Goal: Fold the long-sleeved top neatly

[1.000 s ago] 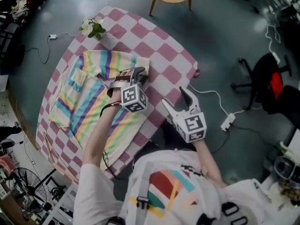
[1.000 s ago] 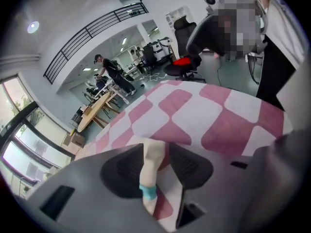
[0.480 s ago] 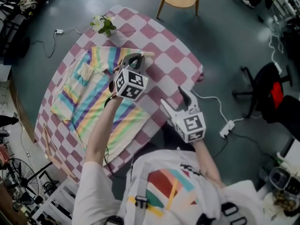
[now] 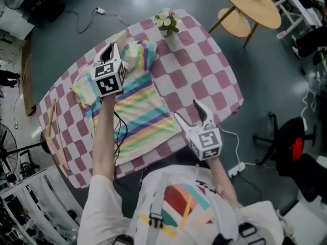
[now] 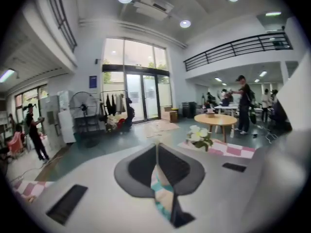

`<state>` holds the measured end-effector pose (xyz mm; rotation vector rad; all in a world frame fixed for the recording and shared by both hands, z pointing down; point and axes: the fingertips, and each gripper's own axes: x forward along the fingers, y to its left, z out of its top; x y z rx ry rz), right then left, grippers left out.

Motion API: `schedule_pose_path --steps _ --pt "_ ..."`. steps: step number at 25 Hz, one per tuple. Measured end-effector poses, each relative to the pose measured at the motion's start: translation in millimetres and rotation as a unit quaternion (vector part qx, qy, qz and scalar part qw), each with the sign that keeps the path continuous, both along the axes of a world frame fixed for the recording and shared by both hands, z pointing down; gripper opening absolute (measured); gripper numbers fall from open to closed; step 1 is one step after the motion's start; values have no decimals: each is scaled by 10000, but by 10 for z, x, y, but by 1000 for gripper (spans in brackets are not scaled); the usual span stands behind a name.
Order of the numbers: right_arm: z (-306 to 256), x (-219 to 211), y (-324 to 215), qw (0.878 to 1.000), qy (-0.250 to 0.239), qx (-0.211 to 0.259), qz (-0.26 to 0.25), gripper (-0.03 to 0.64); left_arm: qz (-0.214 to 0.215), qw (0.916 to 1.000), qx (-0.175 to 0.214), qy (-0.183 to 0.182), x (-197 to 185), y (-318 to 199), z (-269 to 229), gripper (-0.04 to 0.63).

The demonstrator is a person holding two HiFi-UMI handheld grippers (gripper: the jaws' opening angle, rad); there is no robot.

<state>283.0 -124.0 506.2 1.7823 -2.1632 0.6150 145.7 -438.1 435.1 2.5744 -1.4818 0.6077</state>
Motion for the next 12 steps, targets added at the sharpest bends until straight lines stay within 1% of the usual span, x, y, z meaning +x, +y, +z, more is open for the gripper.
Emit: schedule_pose_path --steps 1,3,5,7,9,10,12 --pt "5 -109 -42 9998 40 -61 -179 324 -310 9995 -4 104 -293 -64 -5 20" --pt "17 -332 -134 9987 97 -118 -491 324 -897 9956 -23 284 -881 -155 33 20" --pt "8 -541 -239 9972 101 -74 -736 324 -1421 9887 -146 452 -1428 -186 145 20" --pt "40 -718 -297 9948 141 -167 -991 324 -1870 9800 -341 587 -1886 -145 328 20" --pt "72 -886 -326 9908 215 -306 -1298 324 -2234 9709 -559 652 -2243 -39 566 20" --pt "65 -970 -355 9894 213 -303 -1401 324 -2366 9668 -682 682 -2376 21 692 20" --pt "53 -1116 -418 9877 200 -263 -1529 324 -2520 9603 -937 741 -2553 125 920 20"
